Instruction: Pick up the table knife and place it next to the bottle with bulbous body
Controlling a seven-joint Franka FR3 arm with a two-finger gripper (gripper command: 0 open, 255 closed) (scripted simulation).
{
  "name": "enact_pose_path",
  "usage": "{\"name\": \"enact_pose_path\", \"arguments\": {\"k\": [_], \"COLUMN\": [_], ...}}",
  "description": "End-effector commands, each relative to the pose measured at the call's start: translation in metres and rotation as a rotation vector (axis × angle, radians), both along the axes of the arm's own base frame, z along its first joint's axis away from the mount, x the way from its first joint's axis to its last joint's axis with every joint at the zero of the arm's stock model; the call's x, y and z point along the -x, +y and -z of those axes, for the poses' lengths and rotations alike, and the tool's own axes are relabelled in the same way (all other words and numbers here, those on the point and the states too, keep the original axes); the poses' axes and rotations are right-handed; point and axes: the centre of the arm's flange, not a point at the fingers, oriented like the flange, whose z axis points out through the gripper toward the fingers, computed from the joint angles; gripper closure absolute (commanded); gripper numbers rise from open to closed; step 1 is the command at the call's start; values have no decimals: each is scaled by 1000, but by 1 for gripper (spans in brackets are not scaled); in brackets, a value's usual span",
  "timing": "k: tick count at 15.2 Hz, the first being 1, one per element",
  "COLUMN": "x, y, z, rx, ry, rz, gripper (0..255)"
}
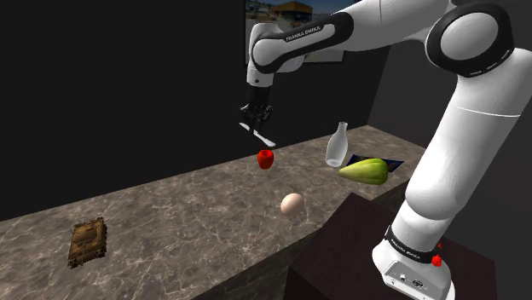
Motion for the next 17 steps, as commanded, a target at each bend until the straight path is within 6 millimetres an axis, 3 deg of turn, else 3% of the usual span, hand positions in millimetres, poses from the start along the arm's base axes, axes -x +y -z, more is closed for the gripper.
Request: {"name": "enact_pose_path", "arguments": {"k": [1,17], "x": [-4,-46], "y": [-26,-233], "z": [-2,-2], "rx": [0,0], "ry": [0,0], "rz": [-1,-1], "gripper": [255,255]}}
